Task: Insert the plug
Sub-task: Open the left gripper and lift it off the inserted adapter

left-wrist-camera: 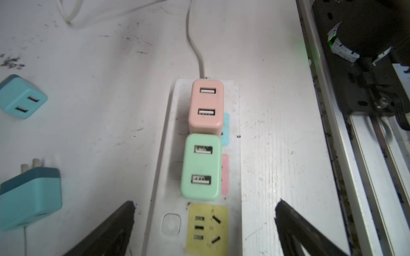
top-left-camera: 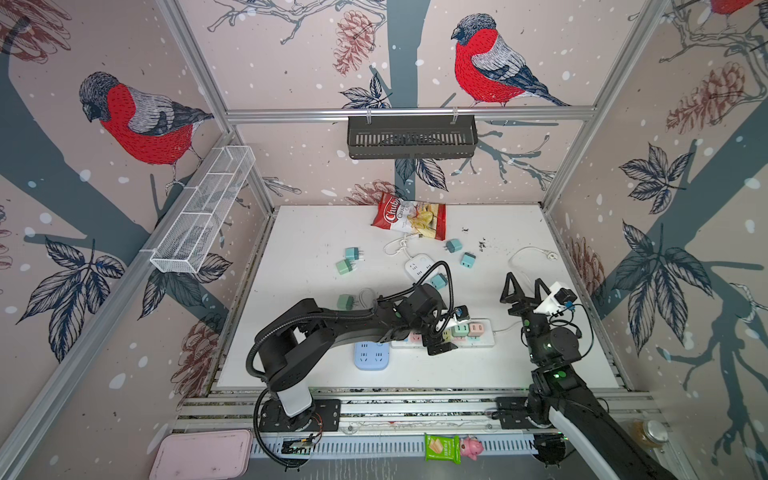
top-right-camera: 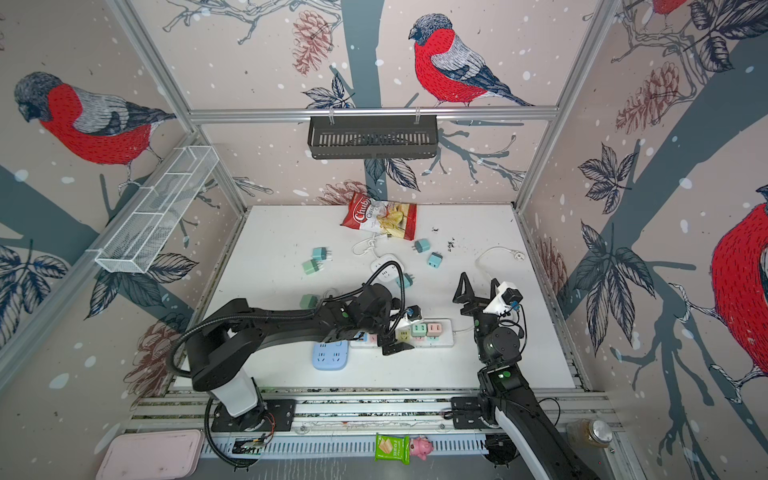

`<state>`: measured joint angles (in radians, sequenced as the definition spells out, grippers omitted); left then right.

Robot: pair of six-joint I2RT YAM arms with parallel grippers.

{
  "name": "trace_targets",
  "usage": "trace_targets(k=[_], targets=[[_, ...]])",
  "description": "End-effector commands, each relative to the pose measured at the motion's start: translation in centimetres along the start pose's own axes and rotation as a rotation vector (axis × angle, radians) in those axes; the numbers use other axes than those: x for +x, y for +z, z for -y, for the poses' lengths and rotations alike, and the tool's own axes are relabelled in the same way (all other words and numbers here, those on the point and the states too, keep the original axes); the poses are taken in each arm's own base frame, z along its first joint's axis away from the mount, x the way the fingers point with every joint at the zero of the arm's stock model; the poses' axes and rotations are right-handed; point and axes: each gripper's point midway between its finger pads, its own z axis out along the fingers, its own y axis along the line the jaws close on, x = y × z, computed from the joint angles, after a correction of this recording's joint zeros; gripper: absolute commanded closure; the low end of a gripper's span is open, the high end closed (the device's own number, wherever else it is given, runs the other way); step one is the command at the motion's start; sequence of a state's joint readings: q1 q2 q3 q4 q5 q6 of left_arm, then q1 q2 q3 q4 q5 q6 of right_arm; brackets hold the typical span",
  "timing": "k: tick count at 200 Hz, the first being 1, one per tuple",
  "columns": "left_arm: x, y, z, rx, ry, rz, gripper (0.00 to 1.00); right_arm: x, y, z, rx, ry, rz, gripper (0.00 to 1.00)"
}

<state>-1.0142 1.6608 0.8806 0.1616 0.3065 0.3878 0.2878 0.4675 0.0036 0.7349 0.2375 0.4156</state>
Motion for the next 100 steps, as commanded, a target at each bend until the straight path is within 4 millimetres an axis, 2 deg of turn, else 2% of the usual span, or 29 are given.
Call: trace_targets(k=[1, 10, 24, 51, 58, 76, 100], targets=[[-3.5, -3.1, -3.0, -0.21, -0.02, 0.182, 0.02, 4.3, -1.4, 2.6, 0.067, -0.011, -0.077, 0.0], [-4.5, -5.4, -4.6, -0.331, -0.057, 0.264, 0.02, 4.2, -1.4, 3.0, 0.09, 0.001, -0.069, 0.0], [-4.6, -9.4, -6.4, -0.518, -0.123, 0.383, 0.02, 4.0, -1.4, 3.6, 0.122, 0.011, -0.057, 0.0], [-2.9, -18.4, -8.5, -0.826, -0.294, 0.673, 0.02, 3.8, -1.7, 5.5, 0.23, 0.076, -0.028, 0.0], [-2.3, -20.0, -8.8, -0.865, -0.346, 0.721, 0.02, 3.7, -1.8, 6.2, 0.276, 0.101, -0.022, 0.0], [-1.5, -21.0, -9.4, -0.895, -0.397, 0.706, 0.02, 3.6, -1.2, 6.5, 0.33, 0.111, -0.069, 0.0], [-1.3, -20.6, -10.6, -0.945, -0.424, 0.64, 0.02, 3.6, 0.3, 4.3, 0.25, 0.106, -0.153, 0.0]])
